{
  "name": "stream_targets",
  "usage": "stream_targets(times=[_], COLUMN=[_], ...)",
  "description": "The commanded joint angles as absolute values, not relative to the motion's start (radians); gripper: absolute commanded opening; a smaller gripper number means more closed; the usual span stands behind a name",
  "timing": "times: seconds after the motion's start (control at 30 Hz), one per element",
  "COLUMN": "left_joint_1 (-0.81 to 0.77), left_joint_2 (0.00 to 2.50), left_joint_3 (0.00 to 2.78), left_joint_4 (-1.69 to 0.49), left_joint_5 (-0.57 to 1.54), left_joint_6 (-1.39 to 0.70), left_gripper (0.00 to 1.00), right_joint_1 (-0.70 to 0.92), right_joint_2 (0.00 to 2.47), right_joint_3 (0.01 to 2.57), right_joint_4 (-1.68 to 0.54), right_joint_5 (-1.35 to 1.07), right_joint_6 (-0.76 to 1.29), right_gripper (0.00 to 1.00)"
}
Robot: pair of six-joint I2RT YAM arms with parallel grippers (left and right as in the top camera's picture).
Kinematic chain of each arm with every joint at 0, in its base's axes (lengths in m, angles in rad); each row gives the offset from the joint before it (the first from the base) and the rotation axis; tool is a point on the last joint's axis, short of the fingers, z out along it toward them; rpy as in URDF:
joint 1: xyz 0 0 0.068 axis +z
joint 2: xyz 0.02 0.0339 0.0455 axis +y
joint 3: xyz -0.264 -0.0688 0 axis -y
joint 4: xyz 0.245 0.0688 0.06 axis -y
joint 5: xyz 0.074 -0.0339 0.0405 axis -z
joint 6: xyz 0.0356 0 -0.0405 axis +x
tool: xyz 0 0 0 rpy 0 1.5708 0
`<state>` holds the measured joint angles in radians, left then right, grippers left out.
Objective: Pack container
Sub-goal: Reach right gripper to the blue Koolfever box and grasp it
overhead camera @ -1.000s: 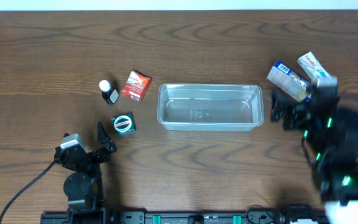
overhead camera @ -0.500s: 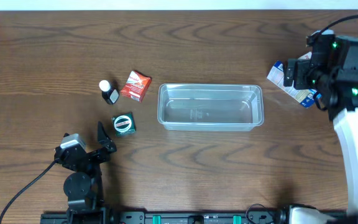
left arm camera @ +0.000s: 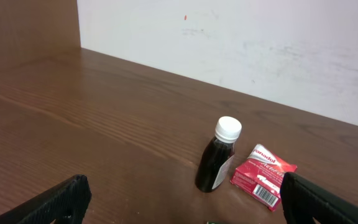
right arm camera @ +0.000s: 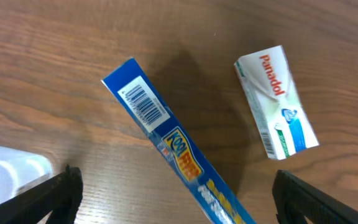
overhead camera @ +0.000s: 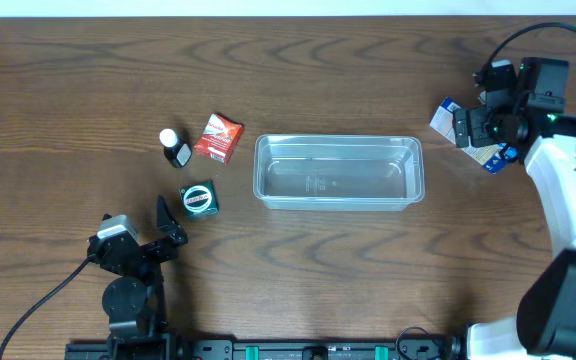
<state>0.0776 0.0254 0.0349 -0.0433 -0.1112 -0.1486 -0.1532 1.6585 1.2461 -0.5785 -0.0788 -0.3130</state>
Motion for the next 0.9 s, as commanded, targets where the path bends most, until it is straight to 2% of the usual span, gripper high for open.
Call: stream_targets(times=[0.0, 0.1, 0.17, 0.23, 0.33, 0.47, 0.63, 0.77, 0.87], left_joint_1=[0.079, 0.079, 0.079, 0.079, 0.079, 0.079, 0.079, 0.079, 0.079], left_joint_2=[0.025, 0.025, 0.025, 0.025, 0.025, 0.025, 0.025, 0.025, 0.025], left_joint_3=[0.004, 0.004, 0.004, 0.004, 0.004, 0.004, 0.004, 0.004, 0.004], left_joint_4=[-0.062, -0.062, -0.062, -0.062, -0.062, -0.062, -0.062, -0.062, -0.062], left_joint_5=[-0.113, -0.113, -0.113, -0.113, -0.113, -0.113, -0.113, -0.113, -0.113], left_joint_6=[-0.131, -0.131, -0.131, -0.131, -0.131, -0.131, -0.131, -0.131, -0.131], left_gripper=[0.98, 0.98, 0.98, 0.98, 0.98, 0.98, 0.98, 0.98, 0.98], right_joint_1=[-0.160, -0.160, -0.160, -0.160, -0.160, -0.162, -0.165, -0.165, -0.164], right_joint_2=[1.709, 1.753, 1.782, 1.805, 1.818, 1.811, 1.805, 1.782, 1.734], right_joint_3=[1.260, 1.260, 1.260, 1.260, 1.260, 1.261, 1.261, 1.262, 1.263], right_joint_4=[-0.567, -0.564, -0.565, -0.565, -0.565, -0.558, -0.557, -0.558, -0.558], right_joint_5=[-0.083, -0.074, -0.067, -0.059, -0.059, -0.044, -0.002, 0.011, 0.037], right_joint_6=[-0.356, -0.361, -0.364, -0.364, -0.364, -0.363, -0.327, -0.303, -0.276], right_gripper=[0.93, 0.91, 0.85, 0.74, 0.52, 0.29, 0.16, 0.02, 0.01])
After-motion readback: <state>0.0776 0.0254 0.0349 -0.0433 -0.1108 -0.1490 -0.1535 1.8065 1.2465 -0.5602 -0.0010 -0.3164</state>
